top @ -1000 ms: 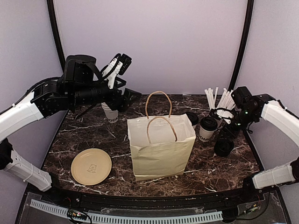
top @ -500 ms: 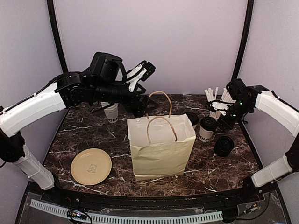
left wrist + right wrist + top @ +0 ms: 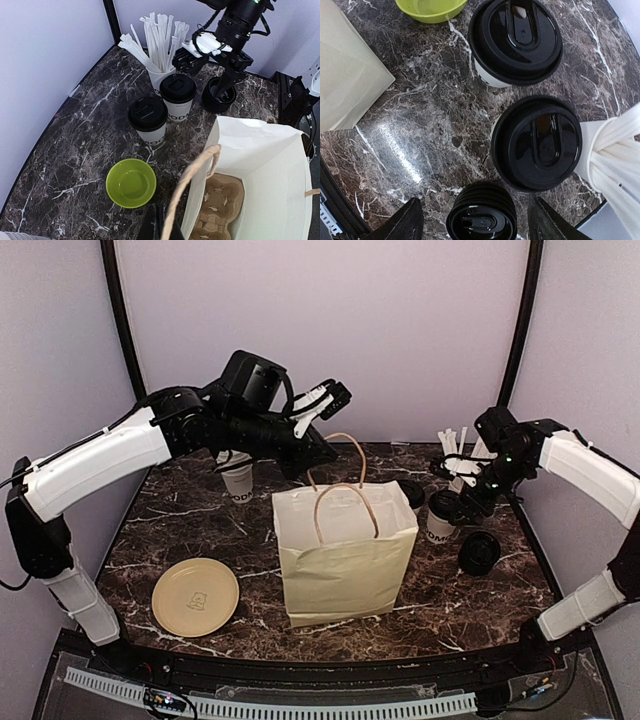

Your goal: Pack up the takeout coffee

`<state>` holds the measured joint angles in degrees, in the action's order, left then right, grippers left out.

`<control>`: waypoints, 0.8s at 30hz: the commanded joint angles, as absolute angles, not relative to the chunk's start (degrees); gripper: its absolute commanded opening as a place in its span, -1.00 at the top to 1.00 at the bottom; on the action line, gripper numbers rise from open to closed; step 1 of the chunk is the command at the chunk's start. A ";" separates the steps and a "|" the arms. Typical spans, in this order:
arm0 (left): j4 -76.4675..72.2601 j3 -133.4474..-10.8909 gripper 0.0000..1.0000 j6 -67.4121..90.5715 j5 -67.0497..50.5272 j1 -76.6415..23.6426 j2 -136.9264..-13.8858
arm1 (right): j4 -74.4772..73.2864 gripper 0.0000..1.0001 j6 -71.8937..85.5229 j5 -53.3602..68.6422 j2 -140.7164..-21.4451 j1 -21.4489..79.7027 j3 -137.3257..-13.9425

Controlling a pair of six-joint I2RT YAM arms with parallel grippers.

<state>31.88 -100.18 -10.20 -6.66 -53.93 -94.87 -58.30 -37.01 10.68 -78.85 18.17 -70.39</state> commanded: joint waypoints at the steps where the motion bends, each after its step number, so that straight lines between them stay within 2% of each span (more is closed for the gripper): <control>1: 36.66 -99.65 1.00 -11.08 -8.27 -53.01 -89.92 | -55.45 -0.44 -35.81 12.87 -84.24 20.75 -77.89; 9: 38.35 -97.97 0.96 -10.04 -8.82 -50.40 -86.80 | -53.08 -0.59 -32.43 13.95 -95.72 24.42 -88.38; 10: 38.11 -97.99 0.90 -9.90 -8.72 -50.35 -87.13 | -53.44 -0.61 -32.35 14.10 -97.08 24.41 -89.54; 13: 37.46 -97.93 0.45 -8.98 -8.46 -50.29 -87.73 | -53.78 -0.67 -32.11 14.27 -100.30 24.39 -92.46; 17: 36.50 -97.88 0.11 -8.37 -7.94 -50.32 -88.61 | -54.48 -0.71 -31.35 14.61 -103.60 24.43 -95.46; 21: 36.01 -97.60 -0.02 -8.26 -6.66 -50.32 -88.77 | -53.28 -0.71 -31.05 12.63 -104.76 24.40 -95.56; 24: 35.52 -97.01 -0.04 -8.26 -6.44 -50.30 -88.36 | -52.74 -0.70 -30.81 12.02 -105.45 24.35 -95.73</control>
<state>36.75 -98.19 -8.56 -7.22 -50.35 -89.08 -54.54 -31.90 13.06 -104.84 24.34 -93.86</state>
